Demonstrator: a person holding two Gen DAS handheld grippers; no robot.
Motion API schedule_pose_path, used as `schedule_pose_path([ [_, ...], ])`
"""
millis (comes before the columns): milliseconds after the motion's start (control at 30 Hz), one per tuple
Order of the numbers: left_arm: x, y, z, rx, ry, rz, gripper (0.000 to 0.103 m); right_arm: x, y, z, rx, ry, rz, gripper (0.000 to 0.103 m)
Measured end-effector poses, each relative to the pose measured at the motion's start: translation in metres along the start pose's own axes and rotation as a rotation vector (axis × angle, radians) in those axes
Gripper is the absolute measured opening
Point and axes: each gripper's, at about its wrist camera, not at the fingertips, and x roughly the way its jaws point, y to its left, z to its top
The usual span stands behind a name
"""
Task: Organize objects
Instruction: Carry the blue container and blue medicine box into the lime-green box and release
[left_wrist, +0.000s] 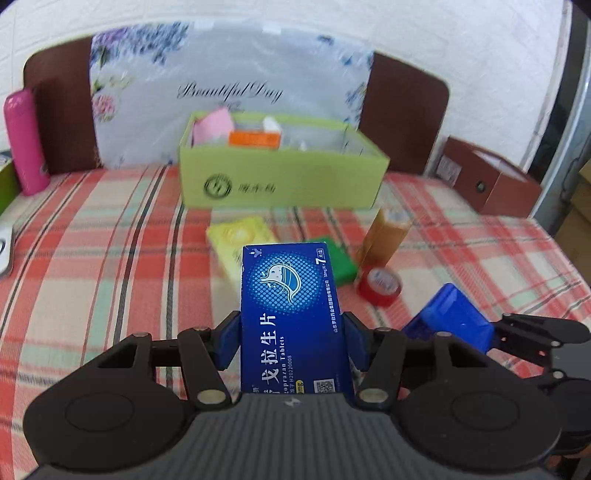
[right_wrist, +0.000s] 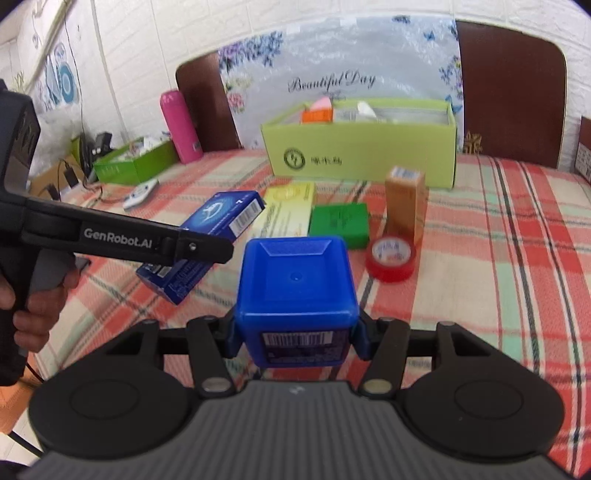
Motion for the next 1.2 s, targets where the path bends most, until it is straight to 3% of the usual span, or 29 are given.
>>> schedule_pose_path([
  [200, 0.004, -0.006, 0.039, 0.021, -0.073, -0.043, 0.06, -0.007, -0.014, 0.042, -0.013, -0.091, -0.015, 0.055],
  [567, 0.06, -0.005, 0.114, 0.02, -0.092, -0.127, 0.06, 0.004, -0.042, 0.103, -0.047, -0.169, -0.086, 0.055],
  [833, 0.116, 0.009, 0.16, -0.03, -0.067, -0.108, 0.06, 0.042, -0.066, 0.14, -0.041, -0.168, -0.124, 0.055],
  [1200, 0.188, 0.039, 0.187, -0.003, -0.009, 0.013, 0.06, 0.125, -0.108, 0.182, -0.06, -0.13, -0.168, 0.055],
])
